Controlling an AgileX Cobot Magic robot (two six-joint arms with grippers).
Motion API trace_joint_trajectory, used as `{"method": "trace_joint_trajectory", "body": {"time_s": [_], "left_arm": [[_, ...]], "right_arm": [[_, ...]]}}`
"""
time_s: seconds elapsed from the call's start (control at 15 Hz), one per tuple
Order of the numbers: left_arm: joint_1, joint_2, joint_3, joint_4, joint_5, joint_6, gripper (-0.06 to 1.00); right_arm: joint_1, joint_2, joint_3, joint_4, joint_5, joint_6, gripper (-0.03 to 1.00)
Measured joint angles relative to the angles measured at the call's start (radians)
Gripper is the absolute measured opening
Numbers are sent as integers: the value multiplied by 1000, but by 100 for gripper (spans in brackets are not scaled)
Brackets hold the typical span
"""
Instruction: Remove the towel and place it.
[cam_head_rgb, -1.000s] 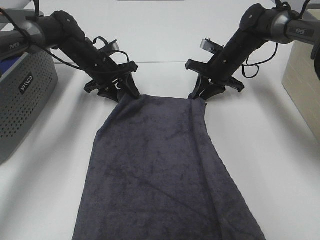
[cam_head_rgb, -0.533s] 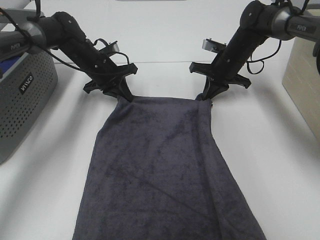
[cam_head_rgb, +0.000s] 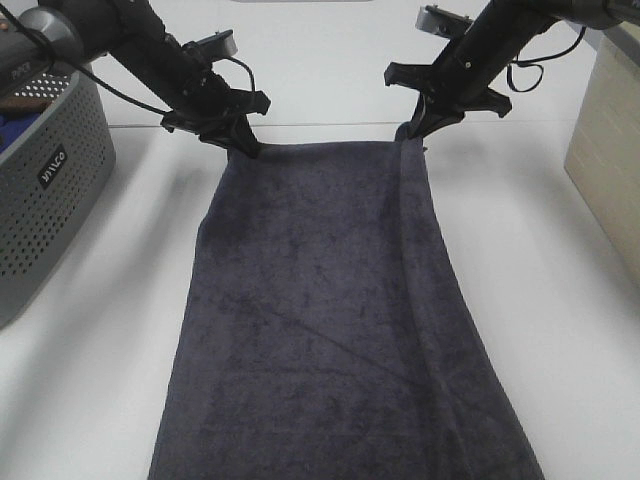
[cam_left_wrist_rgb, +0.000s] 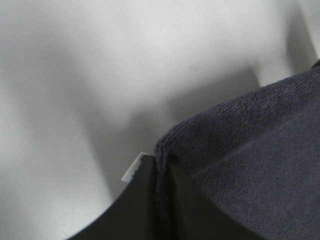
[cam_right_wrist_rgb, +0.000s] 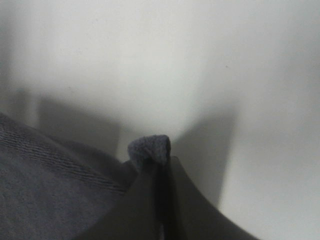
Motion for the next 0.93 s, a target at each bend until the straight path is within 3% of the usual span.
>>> {"method": "trace_joint_trajectory", "body": {"time_s": [0.27, 0.67, 0.93], "left_arm": [[-1, 0, -58, 84, -10, 0, 2], [-4, -20, -63, 163, -110, 1, 2], [-4, -26, -63, 182, -191, 3, 2]], "right_arm": [[0, -38, 0, -85, -44, -1, 1], [3, -38, 2, -151, -112, 0, 1], [5, -55, 4, -152, -241, 0, 1]]}}
